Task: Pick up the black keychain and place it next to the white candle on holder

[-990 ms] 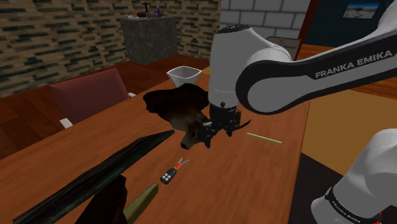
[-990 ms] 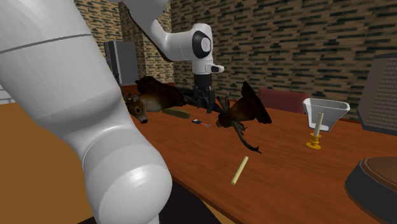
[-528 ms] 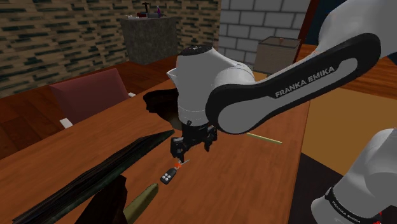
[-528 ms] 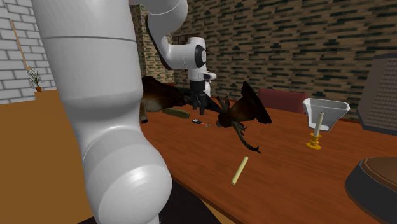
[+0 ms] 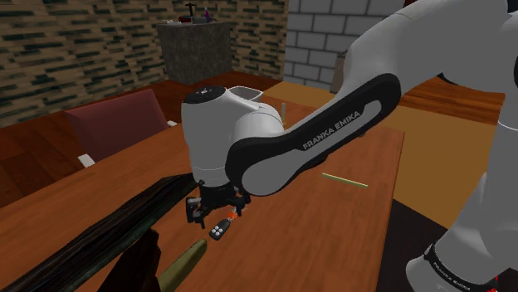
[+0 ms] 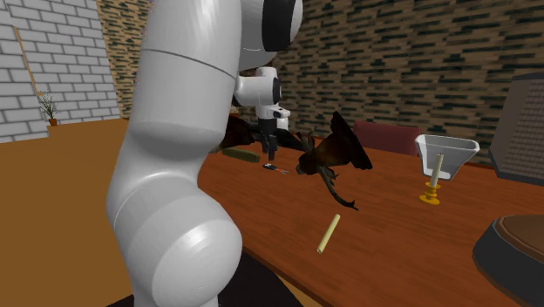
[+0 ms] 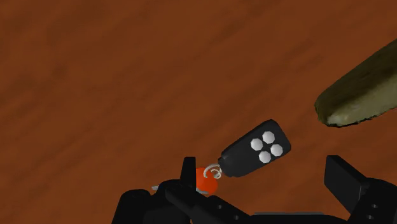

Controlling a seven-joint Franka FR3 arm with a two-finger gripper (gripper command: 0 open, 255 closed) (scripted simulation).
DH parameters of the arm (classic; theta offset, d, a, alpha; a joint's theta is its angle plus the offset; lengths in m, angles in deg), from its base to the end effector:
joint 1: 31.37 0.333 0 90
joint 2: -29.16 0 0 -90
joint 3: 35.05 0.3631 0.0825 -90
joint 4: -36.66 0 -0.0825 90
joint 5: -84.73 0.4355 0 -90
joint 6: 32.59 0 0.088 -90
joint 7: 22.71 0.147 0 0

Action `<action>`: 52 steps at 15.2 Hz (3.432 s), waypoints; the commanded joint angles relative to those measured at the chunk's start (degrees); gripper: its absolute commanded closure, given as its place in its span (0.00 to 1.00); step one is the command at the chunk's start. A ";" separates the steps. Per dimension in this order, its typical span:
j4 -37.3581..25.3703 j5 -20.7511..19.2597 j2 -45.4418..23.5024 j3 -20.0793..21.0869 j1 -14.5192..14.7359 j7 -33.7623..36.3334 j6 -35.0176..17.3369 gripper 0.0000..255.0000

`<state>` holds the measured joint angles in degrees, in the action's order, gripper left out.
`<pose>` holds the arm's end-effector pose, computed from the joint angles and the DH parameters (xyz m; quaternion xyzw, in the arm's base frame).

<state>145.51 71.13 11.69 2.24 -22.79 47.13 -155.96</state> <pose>0.4912 0.4546 0.3498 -0.9877 0.1557 -0.0121 0.0040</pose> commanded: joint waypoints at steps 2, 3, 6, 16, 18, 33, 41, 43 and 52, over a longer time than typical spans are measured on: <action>-0.62 -1.64 -2.32 -0.64 1.10 1.67 -1.24 0.00; -0.37 -1.99 -2.75 -0.82 1.23 1.90 -1.84 0.00; 0.33 -3.10 -4.09 -1.38 1.65 2.60 -3.62 0.00; 0.45 -3.31 -4.34 -1.50 1.73 2.73 -3.95 1.00; 0.45 -3.31 -4.34 -1.50 1.73 2.73 -3.95 1.00; -2.17 -0.25 -0.71 -0.02 0.64 0.70 1.57 1.00; -5.44 1.92 1.84 0.84 0.03 -0.76 6.81 1.00; -6.39 2.36 2.37 1.01 -0.07 -1.07 8.16 1.00; -11.42 3.85 4.08 1.53 -0.24 -2.15 14.49 1.00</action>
<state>134.63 74.82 15.57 3.70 -23.04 45.06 -142.19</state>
